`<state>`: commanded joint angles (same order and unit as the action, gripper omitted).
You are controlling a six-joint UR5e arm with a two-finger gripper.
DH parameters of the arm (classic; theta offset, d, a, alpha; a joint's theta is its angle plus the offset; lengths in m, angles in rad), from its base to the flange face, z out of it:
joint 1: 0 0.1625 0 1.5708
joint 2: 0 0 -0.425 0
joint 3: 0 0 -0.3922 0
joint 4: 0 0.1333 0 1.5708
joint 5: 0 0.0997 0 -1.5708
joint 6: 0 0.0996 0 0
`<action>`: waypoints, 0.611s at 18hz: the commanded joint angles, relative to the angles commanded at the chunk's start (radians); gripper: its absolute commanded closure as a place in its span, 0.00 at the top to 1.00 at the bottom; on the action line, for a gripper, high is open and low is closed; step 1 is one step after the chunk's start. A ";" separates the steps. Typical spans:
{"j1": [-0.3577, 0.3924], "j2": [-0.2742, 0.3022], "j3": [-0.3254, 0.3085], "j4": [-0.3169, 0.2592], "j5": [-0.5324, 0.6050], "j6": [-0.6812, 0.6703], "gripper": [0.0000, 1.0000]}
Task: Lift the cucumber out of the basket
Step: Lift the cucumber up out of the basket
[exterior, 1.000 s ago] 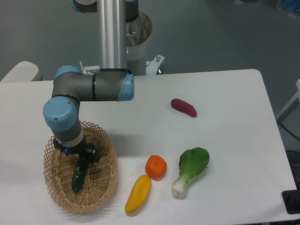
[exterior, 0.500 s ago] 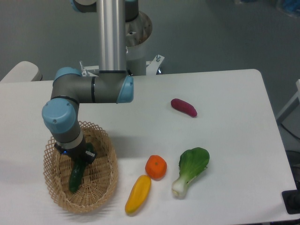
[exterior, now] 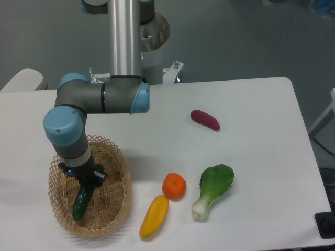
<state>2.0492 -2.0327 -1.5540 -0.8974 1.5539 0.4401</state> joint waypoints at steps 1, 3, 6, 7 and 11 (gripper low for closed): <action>0.015 0.014 0.008 0.000 0.000 0.012 0.18; 0.052 0.043 0.009 -0.011 -0.002 0.066 0.18; 0.132 0.087 0.009 -0.064 -0.002 0.201 0.18; 0.164 0.100 0.009 -0.080 -0.002 0.241 0.19; 0.320 0.134 0.017 -0.153 -0.003 0.457 0.19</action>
<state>2.3696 -1.8991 -1.5370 -1.0506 1.5509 0.8967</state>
